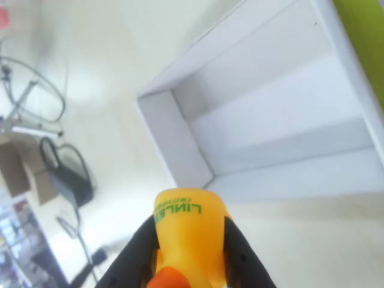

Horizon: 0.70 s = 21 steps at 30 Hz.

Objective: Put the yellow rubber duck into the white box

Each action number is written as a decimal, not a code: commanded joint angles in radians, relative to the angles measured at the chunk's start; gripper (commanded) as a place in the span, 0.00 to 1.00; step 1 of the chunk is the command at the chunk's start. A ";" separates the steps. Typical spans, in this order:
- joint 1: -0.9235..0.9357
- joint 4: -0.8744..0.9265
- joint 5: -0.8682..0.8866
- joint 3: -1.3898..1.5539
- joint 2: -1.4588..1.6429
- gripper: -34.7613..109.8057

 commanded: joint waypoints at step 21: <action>0.103 -0.178 -0.037 -0.302 -0.287 0.24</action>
